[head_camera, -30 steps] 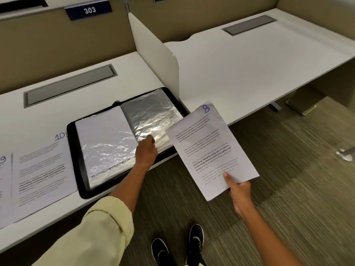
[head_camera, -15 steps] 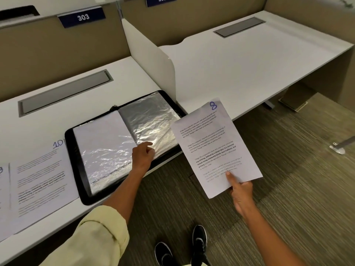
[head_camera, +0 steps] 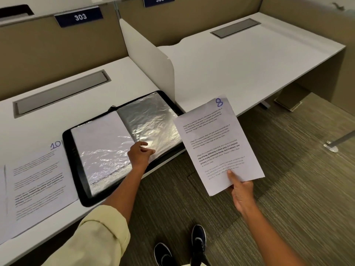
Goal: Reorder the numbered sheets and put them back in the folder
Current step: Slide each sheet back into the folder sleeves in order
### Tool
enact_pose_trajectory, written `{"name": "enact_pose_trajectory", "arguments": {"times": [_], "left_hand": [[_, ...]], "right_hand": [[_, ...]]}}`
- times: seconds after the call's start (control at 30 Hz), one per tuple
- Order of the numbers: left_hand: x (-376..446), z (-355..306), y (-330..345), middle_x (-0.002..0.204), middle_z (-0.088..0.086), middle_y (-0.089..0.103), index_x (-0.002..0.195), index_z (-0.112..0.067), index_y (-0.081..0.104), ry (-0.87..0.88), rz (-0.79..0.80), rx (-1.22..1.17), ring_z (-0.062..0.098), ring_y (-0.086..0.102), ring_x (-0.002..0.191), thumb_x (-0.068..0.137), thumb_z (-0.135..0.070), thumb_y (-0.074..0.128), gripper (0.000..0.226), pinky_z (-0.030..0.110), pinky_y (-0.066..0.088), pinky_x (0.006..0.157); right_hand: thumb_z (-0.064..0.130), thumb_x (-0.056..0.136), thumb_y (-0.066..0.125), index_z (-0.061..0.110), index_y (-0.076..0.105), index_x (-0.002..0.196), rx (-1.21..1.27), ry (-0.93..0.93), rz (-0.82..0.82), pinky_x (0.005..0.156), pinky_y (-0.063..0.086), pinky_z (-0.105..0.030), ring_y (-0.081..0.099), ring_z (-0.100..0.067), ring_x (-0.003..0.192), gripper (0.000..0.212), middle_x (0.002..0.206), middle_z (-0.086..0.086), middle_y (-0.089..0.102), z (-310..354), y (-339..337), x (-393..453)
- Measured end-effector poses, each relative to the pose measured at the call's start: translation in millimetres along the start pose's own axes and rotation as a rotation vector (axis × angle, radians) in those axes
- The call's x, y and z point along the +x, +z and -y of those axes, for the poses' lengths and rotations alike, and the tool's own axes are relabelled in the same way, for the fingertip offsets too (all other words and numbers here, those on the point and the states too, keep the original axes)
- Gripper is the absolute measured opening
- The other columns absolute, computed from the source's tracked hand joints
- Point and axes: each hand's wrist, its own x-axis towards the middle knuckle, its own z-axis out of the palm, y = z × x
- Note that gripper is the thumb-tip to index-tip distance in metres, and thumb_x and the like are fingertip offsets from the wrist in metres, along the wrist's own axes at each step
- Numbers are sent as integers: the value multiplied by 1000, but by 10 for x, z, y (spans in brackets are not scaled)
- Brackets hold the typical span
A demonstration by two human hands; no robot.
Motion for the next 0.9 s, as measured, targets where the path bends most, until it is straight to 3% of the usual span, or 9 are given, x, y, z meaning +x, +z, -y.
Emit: {"name": "enact_pose_trajectory", "arguments": {"times": [0.1, 0.17, 0.37, 0.53, 0.7, 0.9], "left_hand": [[66, 12, -4, 76, 5, 71, 80, -15, 72, -8, 43, -14, 17, 66, 68, 71, -16, 88, 18, 29, 53, 66], [109, 27, -7, 75, 5, 72, 76, -17, 73, -2, 55, -28, 19, 67, 69, 78, -20, 83, 11, 36, 57, 72], [173, 45, 9, 85, 6, 73, 89, -11, 75, 97, 92, 58, 22, 68, 79, 91, -19, 65, 13, 39, 56, 83], [177, -54, 85, 92, 8, 73, 91, -7, 75, 196, 80, 146, 19, 66, 82, 87, -11, 67, 10, 26, 47, 80], [168, -52, 147, 93, 10, 73, 96, -6, 75, 230, 77, 200, 25, 67, 83, 84, -8, 65, 16, 26, 42, 74], [114, -28, 158, 103, 11, 69, 108, -6, 73, 298, 43, 183, 17, 61, 85, 87, -3, 61, 25, 21, 38, 79]], "right_hand": [[-2, 86, 70, 25, 62, 124, -8, 3, -2, 92, 56, -26, 66, -11, 114, 47, 123, 2, 71, -32, -28, -27], [-2, 85, 71, 23, 61, 127, -13, 4, -6, 93, 56, -27, 65, -12, 116, 49, 125, 1, 70, -63, -41, -44], [13, 71, 81, 22, 61, 127, -9, 1, 1, 83, 58, -22, 67, -12, 112, 60, 121, 0, 72, -137, -32, -188], [1, 85, 73, 17, 59, 132, -101, 9, 40, 97, 54, -37, 65, -18, 118, 51, 125, -3, 70, -268, -48, -291], [2, 87, 73, 18, 62, 122, -174, -18, 11, 84, 59, -31, 69, -14, 109, 41, 115, -1, 73, -388, 33, -466], [-4, 87, 70, 18, 61, 121, -177, -26, -14, 89, 58, -28, 70, -10, 105, 41, 113, 1, 74, -497, 106, -602]]}}
